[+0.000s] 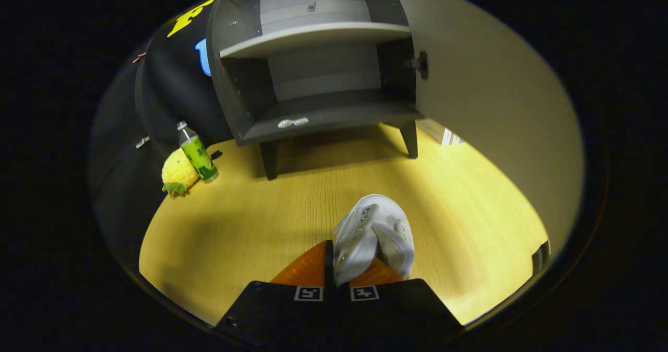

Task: Open the shoe cabinet door, grab the shoes and put them into the shoe cabinet, then close the shoe cabinet door.

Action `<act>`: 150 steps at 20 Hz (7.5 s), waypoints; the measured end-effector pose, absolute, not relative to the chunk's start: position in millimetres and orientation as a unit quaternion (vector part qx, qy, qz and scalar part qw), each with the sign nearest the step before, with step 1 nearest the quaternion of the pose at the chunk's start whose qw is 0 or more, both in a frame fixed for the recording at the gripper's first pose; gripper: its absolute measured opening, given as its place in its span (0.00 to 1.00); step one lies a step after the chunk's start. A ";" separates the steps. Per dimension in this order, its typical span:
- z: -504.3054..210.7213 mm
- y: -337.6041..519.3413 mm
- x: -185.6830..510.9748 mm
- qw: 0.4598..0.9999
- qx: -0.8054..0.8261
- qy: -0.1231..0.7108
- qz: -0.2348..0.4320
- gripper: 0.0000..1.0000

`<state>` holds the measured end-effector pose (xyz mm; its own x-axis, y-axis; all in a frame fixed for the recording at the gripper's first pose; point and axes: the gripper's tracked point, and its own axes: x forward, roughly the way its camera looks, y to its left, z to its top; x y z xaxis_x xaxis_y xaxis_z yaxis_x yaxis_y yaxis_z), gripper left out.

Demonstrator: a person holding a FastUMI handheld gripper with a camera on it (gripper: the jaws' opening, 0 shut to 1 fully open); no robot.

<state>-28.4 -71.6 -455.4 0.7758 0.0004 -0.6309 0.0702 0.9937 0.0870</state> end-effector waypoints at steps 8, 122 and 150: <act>-265.6 -49.6 45.1 0.976 0.020 0.218 -0.011 0.04; -18.8 -220.2 -67.1 0.996 0.047 0.057 0.053 0.98; -40.1 -7.7 15.3 0.989 0.009 0.042 0.143 1.00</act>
